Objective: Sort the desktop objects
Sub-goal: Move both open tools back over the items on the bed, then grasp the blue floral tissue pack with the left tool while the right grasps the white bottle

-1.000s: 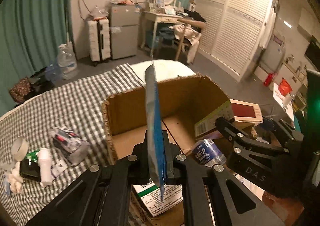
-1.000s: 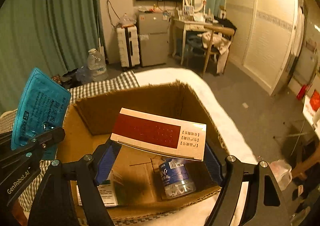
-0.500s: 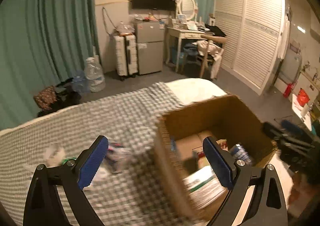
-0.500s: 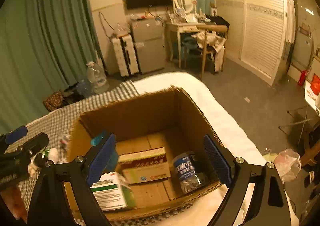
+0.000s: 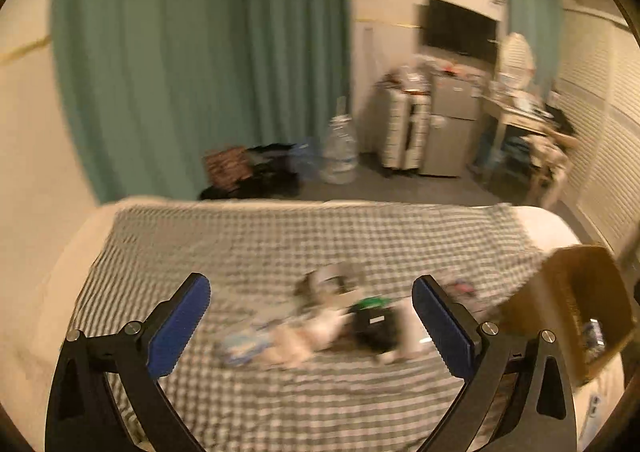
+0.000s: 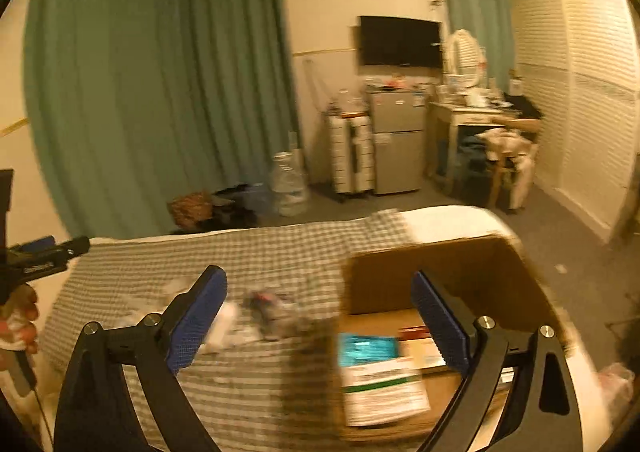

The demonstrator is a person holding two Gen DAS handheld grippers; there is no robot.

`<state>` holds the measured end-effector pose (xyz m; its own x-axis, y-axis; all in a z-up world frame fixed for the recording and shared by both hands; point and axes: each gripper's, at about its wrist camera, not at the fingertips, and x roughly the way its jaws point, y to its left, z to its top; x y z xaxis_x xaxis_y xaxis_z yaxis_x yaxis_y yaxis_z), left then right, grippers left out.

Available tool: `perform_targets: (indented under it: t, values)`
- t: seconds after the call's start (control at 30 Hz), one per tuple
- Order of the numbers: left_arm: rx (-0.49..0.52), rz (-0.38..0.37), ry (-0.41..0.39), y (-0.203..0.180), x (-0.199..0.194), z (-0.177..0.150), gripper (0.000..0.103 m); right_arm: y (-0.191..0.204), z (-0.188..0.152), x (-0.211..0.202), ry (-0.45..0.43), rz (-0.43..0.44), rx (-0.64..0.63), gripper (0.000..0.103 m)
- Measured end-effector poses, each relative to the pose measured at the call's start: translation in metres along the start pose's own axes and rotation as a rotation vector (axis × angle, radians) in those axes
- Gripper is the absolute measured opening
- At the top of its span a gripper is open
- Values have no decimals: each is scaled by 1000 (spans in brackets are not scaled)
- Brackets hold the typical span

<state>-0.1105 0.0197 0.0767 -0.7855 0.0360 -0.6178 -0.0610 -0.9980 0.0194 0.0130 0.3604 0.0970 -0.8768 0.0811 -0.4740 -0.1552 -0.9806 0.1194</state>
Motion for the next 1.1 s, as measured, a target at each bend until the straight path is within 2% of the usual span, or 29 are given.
perform_targets:
  t: [0.13, 0.17, 0.33, 0.43, 0.5, 0.53, 0.57, 0.6, 0.7, 0.8, 0.97, 1.1]
  values:
    - [-88, 180, -19, 55, 27, -44, 103, 48, -27, 35, 22, 60, -13, 94]
    - [-114, 200, -25, 64, 34, -56, 103, 59, -37, 45, 22, 60, -16, 94]
    - [-197, 183, 67, 87, 85, -108, 103, 105, -92, 92, 17, 18, -5, 94]
    - [-187, 172, 114, 83, 115, -134, 103, 117, -128, 116, 33, -9, -22, 94]
    - [-196, 138, 196, 80, 139, -138, 103, 120, -139, 135, 102, -20, -70, 94]
    - [-204, 101, 188, 81, 146, -138, 103, 123, -139, 143, 121, -25, -92, 94]
    - [-207, 98, 177, 82, 148, -138, 103, 124, -139, 151, 122, -34, -109, 94]
    - [-219, 127, 173, 84, 155, -137, 103, 123, -139, 157, 120, -41, -115, 94]
    - [-249, 106, 192, 84, 171, -139, 103, 115, -139, 176, 142, -38, -54, 94]
    - [-235, 117, 209, 80, 186, -141, 103, 112, -139, 199, 176, -27, 29, 94]
    - [-230, 134, 132, 78, 194, -131, 103, 125, -138, 228, 175, -21, 44, 94]
    - [-242, 94, 148, 77, 208, -129, 103, 134, -142, 249, 198, -26, 25, 94]
